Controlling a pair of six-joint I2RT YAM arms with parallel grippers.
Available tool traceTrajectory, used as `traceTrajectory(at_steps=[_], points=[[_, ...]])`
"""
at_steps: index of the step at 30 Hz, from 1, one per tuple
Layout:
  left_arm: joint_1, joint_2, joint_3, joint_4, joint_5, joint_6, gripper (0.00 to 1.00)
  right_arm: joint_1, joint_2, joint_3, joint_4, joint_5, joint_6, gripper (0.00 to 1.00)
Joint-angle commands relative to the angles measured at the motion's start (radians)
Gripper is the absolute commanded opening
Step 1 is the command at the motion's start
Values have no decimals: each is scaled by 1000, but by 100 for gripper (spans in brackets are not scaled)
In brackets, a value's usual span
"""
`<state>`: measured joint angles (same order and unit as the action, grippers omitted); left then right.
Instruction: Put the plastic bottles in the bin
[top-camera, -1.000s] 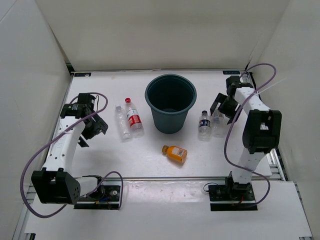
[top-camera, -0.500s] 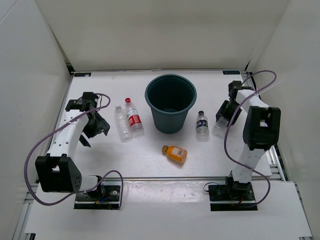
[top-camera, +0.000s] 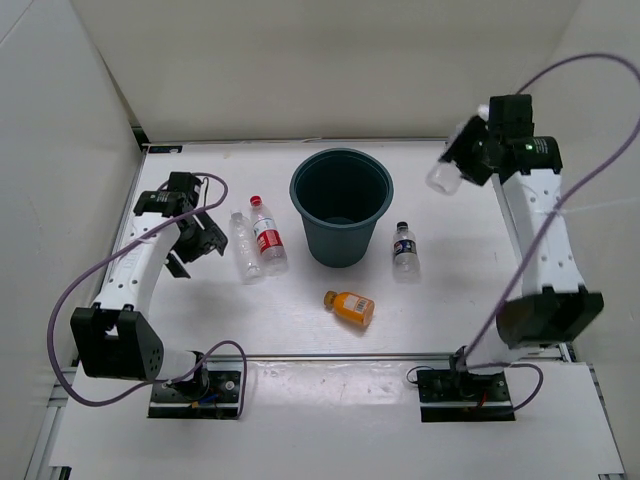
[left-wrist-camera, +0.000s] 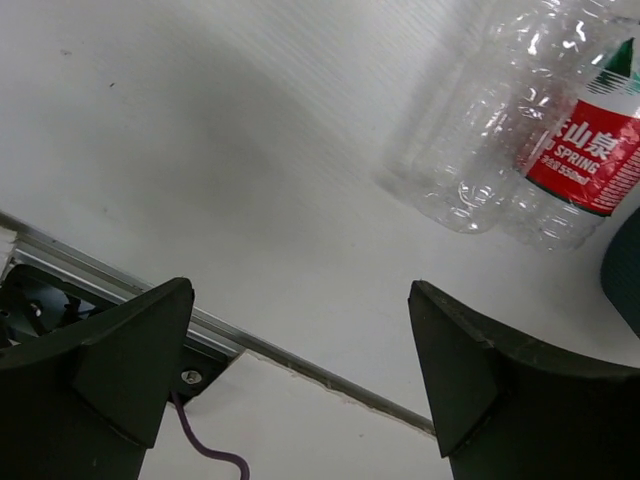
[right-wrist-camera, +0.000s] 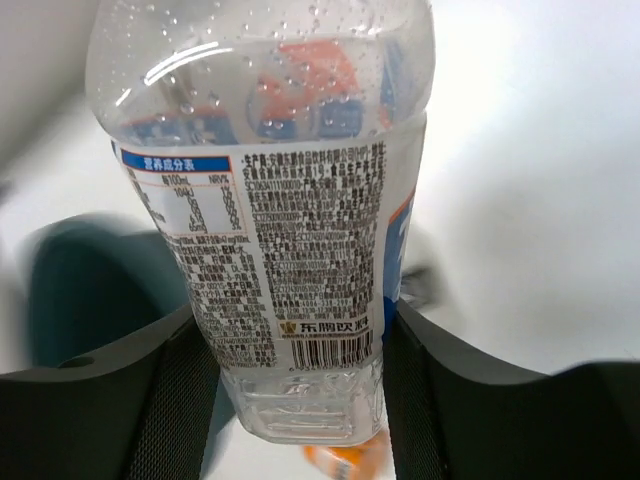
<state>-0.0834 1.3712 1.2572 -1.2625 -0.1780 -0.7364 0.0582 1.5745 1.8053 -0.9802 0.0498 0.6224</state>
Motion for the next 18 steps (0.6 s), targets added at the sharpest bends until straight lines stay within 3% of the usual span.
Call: traceTrajectory(at_steps=[1, 7, 10, 11, 12, 14, 18], points=[[-21, -3, -2, 58, 66, 35, 100, 138, -80, 107, 84, -42, 19, 35], [-41, 28, -25, 78, 86, 45, 100, 411, 92, 256, 75, 82, -84, 41], [-53, 49, -13, 87, 86, 54, 100, 512, 159, 292, 64, 113, -118, 52], [-64, 49, -13, 97, 86, 54, 100, 557, 183, 317, 52, 122, -148, 79], [-73, 49, -13, 106, 86, 54, 100, 578, 197, 351, 22, 155, -159, 100], [-73, 49, -31, 153, 86, 54, 100, 595, 220, 437, -78, 287, -135, 100], [-73, 49, -84, 270, 144, 63, 100, 539, 81, 405, -106, 299, -135, 100]])
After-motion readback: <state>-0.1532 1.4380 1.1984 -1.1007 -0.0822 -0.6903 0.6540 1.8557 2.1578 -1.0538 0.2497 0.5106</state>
